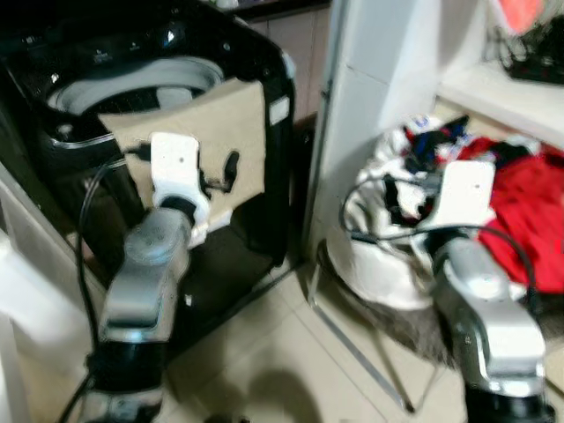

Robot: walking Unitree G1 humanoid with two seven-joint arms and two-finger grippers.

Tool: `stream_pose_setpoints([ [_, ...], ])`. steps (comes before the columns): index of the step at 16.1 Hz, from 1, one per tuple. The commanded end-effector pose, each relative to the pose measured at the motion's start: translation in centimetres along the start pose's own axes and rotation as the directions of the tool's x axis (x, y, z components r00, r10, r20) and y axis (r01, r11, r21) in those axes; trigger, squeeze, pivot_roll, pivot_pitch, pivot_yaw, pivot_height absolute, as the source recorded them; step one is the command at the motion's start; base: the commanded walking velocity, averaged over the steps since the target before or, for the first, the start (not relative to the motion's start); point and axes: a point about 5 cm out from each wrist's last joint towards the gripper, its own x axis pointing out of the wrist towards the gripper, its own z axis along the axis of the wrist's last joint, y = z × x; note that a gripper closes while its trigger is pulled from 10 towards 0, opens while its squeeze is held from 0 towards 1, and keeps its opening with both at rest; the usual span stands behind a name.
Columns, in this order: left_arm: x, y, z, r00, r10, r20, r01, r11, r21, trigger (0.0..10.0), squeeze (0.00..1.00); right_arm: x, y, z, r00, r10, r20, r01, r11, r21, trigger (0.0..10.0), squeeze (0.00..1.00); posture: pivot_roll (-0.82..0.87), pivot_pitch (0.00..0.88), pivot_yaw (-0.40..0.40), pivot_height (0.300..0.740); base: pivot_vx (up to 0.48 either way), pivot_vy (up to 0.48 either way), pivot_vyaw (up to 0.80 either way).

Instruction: Clothes washing

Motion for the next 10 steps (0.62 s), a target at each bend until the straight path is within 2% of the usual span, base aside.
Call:
stream_pose_setpoints([
  [1,-0.1,0.4,0.0,1.000,0.007,-0.011,-0.007,1.000,-0.007,10.0,0.00,-0.1,0.0,0.2,1.000,0.003,0.010,-0.003,1.000,-0.017,10.0,0.00,-0.15,0.000,0.008,0.740,0.000,0.000,0.00],
  [2,-0.1,0.4,0.0,1.000,-0.006,-0.005,0.006,1.000,-0.021,10.0,0.00,-0.2,0.2,0.2,1.000,0.016,0.013,-0.015,1.000,-0.014,10.0,0.00,-0.15,0.000,0.007,0.740,0.000,0.000,0.00],
  [4,-0.3,0.0,0.2,1.000,-0.030,0.007,0.030,0.997,-0.065,10.0,0.00,-0.2,1.1,0.5,0.995,0.093,0.024,-0.090,0.992,-0.084,10.0,0.00,-0.15,0.000,0.003,0.740,0.352,0.000,0.00],
  [5,-0.4,0.0,0.1,0.999,-0.033,0.003,0.033,0.998,-0.061,10.0,0.00,-0.2,1.2,0.6,0.995,0.095,0.023,-0.093,0.992,-0.091,10.0,0.00,-0.15,0.000,0.004,0.740,0.394,0.000,0.80],
  [7,-0.5,-0.1,0.1,0.999,-0.045,0.000,0.045,0.998,-0.050,10.0,0.00,-0.1,1.4,0.6,0.995,0.100,0.023,-0.098,0.990,-0.097,10.0,0.00,-0.15,0.000,0.005,0.740,0.414,0.000,0.80],
  [8,-0.5,-0.1,0.3,0.999,-0.054,0.005,0.054,0.998,-0.041,10.0,0.00,0.0,1.2,0.5,0.997,0.079,0.025,-0.078,0.995,-0.065,10.0,0.00,-0.14,0.000,0.005,0.740,0.420,0.000,0.00],
  [10,-0.4,-0.1,0.4,0.998,-0.063,0.005,0.064,0.997,-0.052,10.0,0.00,0.0,0.9,0.5,0.998,0.061,0.024,-0.060,0.997,-0.055,10.0,0.00,-0.15,0.000,0.011,0.740,0.424,0.000,0.00],
])
